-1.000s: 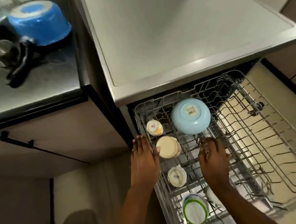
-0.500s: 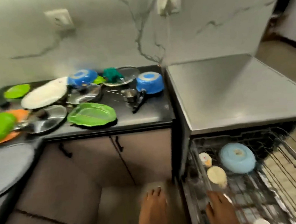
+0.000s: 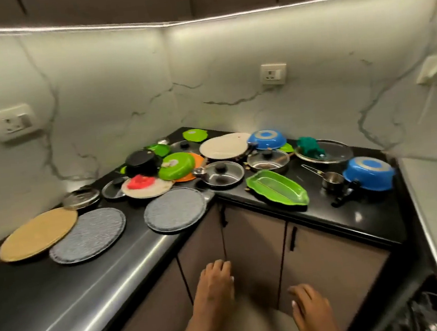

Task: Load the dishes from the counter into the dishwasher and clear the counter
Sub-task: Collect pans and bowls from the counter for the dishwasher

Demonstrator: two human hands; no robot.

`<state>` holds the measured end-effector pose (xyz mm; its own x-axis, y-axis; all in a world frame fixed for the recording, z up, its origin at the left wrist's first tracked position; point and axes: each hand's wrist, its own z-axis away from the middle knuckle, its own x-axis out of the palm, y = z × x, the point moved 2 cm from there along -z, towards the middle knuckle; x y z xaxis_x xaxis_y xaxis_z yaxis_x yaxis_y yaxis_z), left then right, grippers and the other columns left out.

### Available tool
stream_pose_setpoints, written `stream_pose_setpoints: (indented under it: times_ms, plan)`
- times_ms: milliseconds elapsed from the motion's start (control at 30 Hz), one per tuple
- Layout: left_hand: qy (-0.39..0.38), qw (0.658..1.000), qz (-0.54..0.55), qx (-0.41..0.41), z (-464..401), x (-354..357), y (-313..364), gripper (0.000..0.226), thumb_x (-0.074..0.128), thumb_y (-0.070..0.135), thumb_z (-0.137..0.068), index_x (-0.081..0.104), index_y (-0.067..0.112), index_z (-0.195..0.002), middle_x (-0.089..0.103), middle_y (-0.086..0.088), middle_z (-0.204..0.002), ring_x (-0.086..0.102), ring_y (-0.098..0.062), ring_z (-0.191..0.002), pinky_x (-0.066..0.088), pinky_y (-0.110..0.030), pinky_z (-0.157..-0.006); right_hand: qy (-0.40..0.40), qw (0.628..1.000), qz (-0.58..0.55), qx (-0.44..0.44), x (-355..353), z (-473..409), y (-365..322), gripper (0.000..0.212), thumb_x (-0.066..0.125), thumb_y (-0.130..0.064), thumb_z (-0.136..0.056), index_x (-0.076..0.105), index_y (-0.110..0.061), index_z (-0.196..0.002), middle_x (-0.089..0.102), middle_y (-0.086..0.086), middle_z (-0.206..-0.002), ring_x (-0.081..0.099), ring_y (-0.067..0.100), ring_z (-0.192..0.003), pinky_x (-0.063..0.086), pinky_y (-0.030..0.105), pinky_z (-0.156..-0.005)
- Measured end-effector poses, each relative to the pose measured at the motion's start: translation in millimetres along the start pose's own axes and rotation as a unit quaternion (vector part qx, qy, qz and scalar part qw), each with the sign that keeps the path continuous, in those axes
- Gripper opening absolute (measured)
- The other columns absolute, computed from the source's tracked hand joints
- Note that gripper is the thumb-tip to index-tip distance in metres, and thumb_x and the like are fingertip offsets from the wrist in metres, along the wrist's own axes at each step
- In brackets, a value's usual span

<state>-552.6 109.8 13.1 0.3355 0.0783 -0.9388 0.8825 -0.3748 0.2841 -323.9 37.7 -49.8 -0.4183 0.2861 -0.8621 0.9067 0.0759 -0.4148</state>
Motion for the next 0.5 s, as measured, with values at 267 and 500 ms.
stream_pose_setpoints:
  times_ms: [267,500]
  plan:
    - [0.046,0.992,-0.028,-0.118,-14,-26,-75,0.031,0.064,0.023,-0.085,0.061,0.017,-0.115,0.060,0.003,-0.109,0.059,-0.021,-0.095,0.051,-0.034,-0.081,-0.020,0.993,-0.041,-0.113,14,-83,-49,0.061,0.093,-0.013,-0.042,0.065,-0.031,-0.093,0.063,-0.012,-0.087,0.059,0.000,-0.070,0.041,0.013,-0.058]
    - [0.097,0.970,-0.042,-0.219,-60,-36,-117,0.034,0.076,0.018,-0.075,0.063,0.012,-0.107,0.064,-0.005,-0.097,0.062,-0.026,-0.087,0.052,-0.037,-0.075,-0.038,0.985,-0.112,-0.129,35,-159,-46,0.040,0.079,-0.007,-0.069,0.067,-0.024,-0.103,0.062,-0.009,-0.098,0.065,0.010,-0.082,0.052,0.027,-0.066]
